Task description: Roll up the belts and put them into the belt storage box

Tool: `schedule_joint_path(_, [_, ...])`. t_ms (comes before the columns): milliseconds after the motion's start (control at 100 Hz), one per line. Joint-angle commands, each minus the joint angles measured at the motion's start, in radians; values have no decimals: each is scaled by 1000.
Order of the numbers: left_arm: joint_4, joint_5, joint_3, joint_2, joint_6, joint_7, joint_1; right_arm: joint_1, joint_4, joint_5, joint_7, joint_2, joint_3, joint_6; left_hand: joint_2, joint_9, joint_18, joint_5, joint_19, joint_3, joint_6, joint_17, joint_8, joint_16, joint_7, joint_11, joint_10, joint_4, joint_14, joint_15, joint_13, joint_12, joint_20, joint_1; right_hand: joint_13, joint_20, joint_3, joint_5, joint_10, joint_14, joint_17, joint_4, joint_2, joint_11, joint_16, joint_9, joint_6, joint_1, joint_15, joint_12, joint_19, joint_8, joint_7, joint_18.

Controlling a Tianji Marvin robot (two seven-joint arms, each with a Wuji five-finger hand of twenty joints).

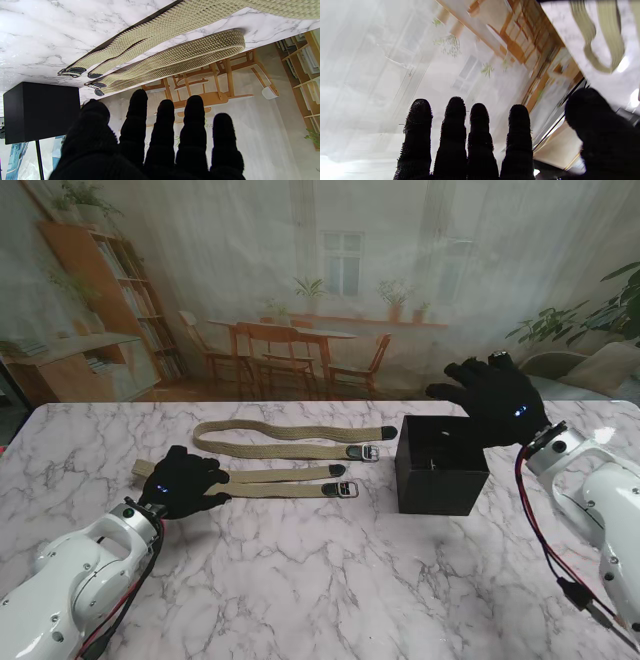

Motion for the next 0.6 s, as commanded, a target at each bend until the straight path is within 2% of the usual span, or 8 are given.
schedule_joint_path(0, [10, -8, 6, -4, 5, 0, -6, -33, -33, 41, 9, -37, -32, 29, 46, -27, 38, -42, -30, -14, 23, -14, -17, -2, -27, -4, 4, 5, -4, -19, -24, 4, 6, -22, 24, -13, -31, 45, 33, 38, -15, 27, 31, -27, 21, 29, 35, 5, -5, -8, -15, 12, -15, 48])
schedule_joint_path(70, [16, -19, 11, -6, 5, 5, -12, -55, -49, 119, 28, -56, -62, 60, 49, -31, 36, -63, -27, -14, 29, -16, -28, -3, -42, -1, 4, 5, -4, -21, -30, 6, 8, -23, 36, -14, -52, 72, 38, 47, -21, 31, 30, -31, 33, 60, 39, 14, -11, -10, -20, 30, -45, 62])
schedule_joint_path(170, [22, -27, 18, -6, 2, 6, -19, -63, -31, 214, 19, -77, -136, 112, 50, -45, 33, -85, -23, -15, 35, -14, -41, -4, -60, -3, 7, 6, -5, -25, -40, 7, 9, -26, 41, -12, -77, 87, 44, 56, -24, 33, 47, -33, 41, 75, 49, 21, -20, -9, -22, 48, -72, 72])
schedule_joint_path(270, [29, -40, 20, -8, -1, 10, -22, -56, 14, 292, -19, -93, -213, 153, 51, -61, 29, -87, -20, -14, 37, -14, -48, -6, -67, -7, 12, 6, -6, -28, -50, 6, 10, -27, 44, -11, -87, 93, 50, 60, -22, 34, 58, -29, 44, 81, 63, 25, -21, -7, -23, 54, -79, 78])
schedule_joint_path(340, [35, -51, 18, -9, -3, 15, -23, -58, 42, 325, -45, -101, -257, 177, 51, -65, 28, -61, -20, -14, 32, -15, -46, -7, -56, -7, 13, 6, -5, -30, -54, 6, 10, -25, 47, -9, -94, 95, 51, 61, -19, 36, 63, -25, 47, 81, 68, 29, -21, -5, -22, 59, -82, 78])
schedule_joint_path(450, [48, -68, 16, -11, -7, 20, -25, -61, 93, 357, -110, -111, -308, 207, 50, -59, 29, -12, -18, -13, 26, -16, -33, -7, -25, -3, 13, 6, -4, -27, -54, 8, 10, -21, 66, -3, -87, 118, 32, 55, -3, 39, 45, -11, 54, 105, 61, 43, -13, 1, -12, 73, -71, 76])
schedule_joint_path(590, [62, -80, 21, -12, -7, 20, -34, -82, 129, 396, -150, -121, -335, 240, 47, -74, 26, 7, -14, -14, 24, -18, -7, -9, 18, -6, 15, 5, -5, -29, -65, 7, 13, -18, 67, 2, -74, 115, 26, 56, -4, 39, 38, -8, 58, 107, 65, 44, -12, 3, -11, 83, -67, 77])
